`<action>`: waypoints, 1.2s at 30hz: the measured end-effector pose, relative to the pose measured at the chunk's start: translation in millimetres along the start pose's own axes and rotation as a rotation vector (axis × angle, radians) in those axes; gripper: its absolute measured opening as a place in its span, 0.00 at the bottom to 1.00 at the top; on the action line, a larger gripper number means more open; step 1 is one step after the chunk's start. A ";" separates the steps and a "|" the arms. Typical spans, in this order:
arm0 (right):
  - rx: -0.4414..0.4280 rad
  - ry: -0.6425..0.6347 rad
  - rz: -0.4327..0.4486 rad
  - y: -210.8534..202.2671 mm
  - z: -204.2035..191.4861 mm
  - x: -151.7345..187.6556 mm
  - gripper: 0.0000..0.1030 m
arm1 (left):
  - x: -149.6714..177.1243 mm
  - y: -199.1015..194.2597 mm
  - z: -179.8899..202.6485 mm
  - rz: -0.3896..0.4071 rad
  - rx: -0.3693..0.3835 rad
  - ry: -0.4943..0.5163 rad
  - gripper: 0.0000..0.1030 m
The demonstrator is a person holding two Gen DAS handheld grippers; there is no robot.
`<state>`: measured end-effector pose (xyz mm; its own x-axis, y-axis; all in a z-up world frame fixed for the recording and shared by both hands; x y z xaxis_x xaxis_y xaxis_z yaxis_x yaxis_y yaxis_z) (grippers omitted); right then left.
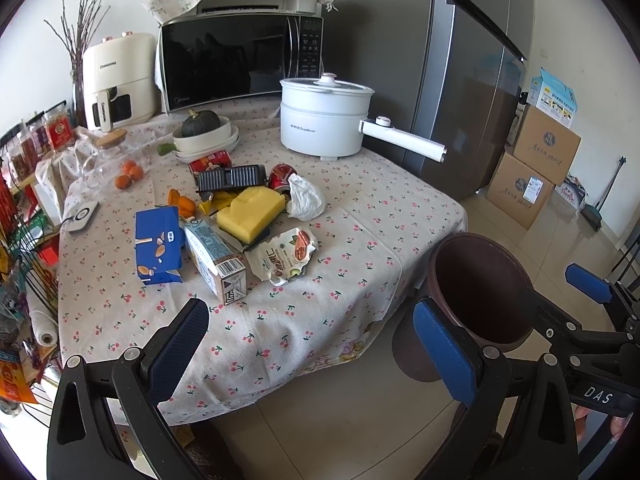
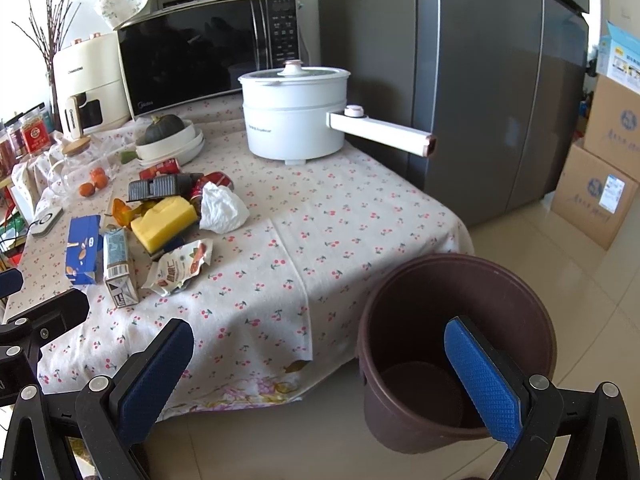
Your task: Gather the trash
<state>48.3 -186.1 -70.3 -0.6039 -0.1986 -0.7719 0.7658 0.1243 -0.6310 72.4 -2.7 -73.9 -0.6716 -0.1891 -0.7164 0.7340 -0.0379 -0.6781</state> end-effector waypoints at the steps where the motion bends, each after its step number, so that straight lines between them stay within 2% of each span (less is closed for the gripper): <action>1: 0.000 0.001 -0.001 0.2 -0.7 0.7 1.00 | 0.4 0.1 -0.1 0.000 0.000 0.001 1.00; 36: -0.004 0.025 -0.012 3.1 2.5 3.9 1.00 | 4.4 2.5 2.0 -0.013 0.012 -0.001 1.00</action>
<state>48.9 -188.9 -75.0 -0.6183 -0.1762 -0.7659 0.7575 0.1260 -0.6405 71.5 -5.6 -78.4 -0.6808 -0.1891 -0.7077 0.7266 -0.0518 -0.6851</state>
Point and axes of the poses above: each gripper's, at about its wrist camera, not at the fingertips, and y roughly the way its jaws point, z to its right, x to its underside, the point moved 9 cm from there along y, roughly the way its jaws point, and after that the axes turned 8 degrees about -y, right-handed, at the moved point
